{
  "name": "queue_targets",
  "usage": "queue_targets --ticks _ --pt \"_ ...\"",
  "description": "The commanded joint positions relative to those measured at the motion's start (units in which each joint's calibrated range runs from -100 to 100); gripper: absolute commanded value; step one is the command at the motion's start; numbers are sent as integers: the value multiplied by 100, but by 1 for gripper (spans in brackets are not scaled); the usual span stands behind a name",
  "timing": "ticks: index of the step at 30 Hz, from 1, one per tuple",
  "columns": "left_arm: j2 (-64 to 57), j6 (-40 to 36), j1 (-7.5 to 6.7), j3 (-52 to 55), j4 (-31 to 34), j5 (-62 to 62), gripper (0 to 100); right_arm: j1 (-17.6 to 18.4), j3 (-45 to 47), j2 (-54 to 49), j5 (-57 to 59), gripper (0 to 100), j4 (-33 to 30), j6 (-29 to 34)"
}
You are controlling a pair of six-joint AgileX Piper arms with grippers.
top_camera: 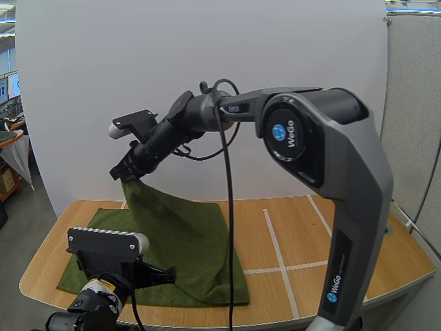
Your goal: Fold the towel
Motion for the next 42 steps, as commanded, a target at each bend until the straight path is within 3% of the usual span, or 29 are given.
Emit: queue_targets --ticks 1,22,31,42 --pt "-24 -36 2 15 28 -32 0 93 -234 118 -98 0 -8 41" --pt "-24 -36 2 15 28 -32 0 368 -1334 1499 -1187 0 -269 198" --pt "-24 -36 2 15 28 -32 0 502 -1380 1819 -2547 0 -443 198" --pt "-24 -36 2 15 28 -32 0 568 -2227 2456 -2621 0 -432 198"
